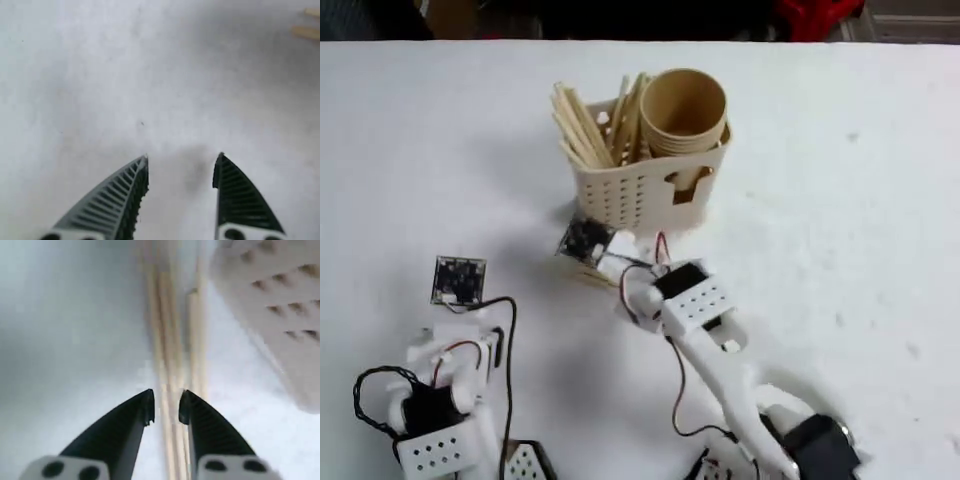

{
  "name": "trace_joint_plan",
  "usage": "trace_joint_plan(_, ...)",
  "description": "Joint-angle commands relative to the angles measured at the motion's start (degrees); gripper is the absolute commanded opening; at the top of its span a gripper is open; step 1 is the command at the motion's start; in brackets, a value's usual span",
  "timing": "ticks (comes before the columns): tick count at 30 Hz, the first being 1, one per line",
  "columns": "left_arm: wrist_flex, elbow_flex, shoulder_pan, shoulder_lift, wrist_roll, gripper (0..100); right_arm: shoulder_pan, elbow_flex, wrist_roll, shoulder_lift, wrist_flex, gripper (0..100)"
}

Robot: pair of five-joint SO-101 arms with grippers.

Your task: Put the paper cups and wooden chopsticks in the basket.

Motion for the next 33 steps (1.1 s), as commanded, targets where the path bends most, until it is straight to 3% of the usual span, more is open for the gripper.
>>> trace_joint_plan(1,0.1,-0.2,-0.3,-0.2,-0.2,22,0.1,-2.8,-1.1,-2.2,0.7,10.2)
trace_joint_plan(14,0.1,-0.2,-0.3,-0.2,-0.2,22,-1.9,-14.5,-1.1,22.5,-0.7,10.2)
trace_joint_plan(21,0.2,-0.2,-0.3,-0.2,-0.2,22,-2.6,-14.4,-1.1,23.7,3.1,9.4)
trace_joint_plan(25,0.2,-0.2,-0.3,-0.2,-0.2,22,-5.2,-14.3,-1.6,23.7,4.4,1.3)
trace_joint_plan(33,0.2,-0.2,-0.3,-0.2,-0.2,22,-7.2,-15.5,-5.1,22.6,6.6,1.6)
